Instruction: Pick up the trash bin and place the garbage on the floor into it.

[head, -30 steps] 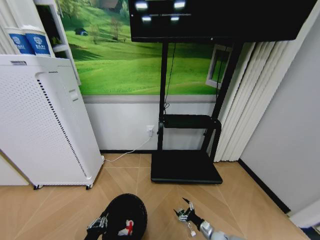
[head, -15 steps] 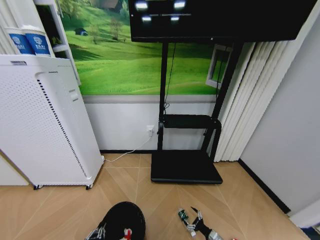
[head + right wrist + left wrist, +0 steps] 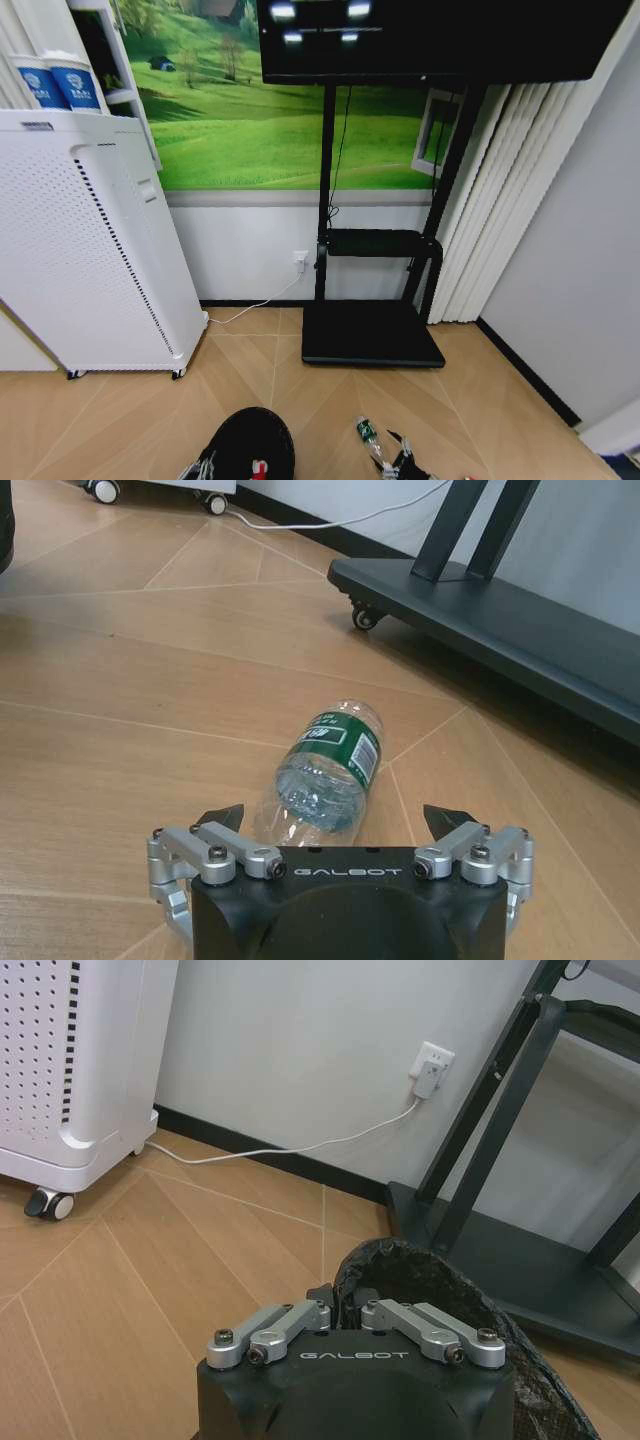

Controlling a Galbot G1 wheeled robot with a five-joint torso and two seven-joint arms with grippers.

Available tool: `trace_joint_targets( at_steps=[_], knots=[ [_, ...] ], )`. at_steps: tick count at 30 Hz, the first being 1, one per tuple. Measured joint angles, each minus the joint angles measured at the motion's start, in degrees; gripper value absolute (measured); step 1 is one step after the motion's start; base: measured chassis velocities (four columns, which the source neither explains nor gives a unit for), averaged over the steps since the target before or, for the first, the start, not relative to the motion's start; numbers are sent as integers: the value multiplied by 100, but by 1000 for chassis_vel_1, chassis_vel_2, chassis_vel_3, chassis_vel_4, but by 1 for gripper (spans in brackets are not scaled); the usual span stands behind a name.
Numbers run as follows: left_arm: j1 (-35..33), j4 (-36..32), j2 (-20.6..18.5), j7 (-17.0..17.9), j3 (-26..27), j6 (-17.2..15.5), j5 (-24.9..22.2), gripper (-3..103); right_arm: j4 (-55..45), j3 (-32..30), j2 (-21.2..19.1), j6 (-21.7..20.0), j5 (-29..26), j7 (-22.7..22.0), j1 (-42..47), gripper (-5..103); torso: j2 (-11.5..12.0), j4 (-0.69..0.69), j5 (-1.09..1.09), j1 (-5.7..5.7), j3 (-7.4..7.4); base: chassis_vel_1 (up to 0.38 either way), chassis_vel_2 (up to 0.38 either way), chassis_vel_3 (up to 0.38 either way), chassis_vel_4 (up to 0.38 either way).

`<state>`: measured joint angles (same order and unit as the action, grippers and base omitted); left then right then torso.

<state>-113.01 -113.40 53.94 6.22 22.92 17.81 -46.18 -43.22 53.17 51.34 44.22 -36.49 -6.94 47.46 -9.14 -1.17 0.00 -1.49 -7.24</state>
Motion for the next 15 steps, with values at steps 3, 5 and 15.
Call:
trace_joint_targets(
  at_steps=[3, 5, 15],
  knots=[
    [0, -3, 9, -20, -6, 8, 4, 7, 221, 149, 103, -105, -101, -12, -91, 93, 0, 0, 0, 0, 0, 0, 0, 0, 0],
    [-13, -22, 14, -32, -8, 9, 5, 7, 321, 203, 137, -118, -120, -2, -121, 93, 0, 0, -1, 0, 0, 0, 0, 0, 0],
    [-111, -153, 11, -108, 14, 42, 24, 7, 628, 462, 257, -239, -275, 11, -288, 55, 0, 0, 0, 0, 0, 0, 0, 0, 0]
  ],
)
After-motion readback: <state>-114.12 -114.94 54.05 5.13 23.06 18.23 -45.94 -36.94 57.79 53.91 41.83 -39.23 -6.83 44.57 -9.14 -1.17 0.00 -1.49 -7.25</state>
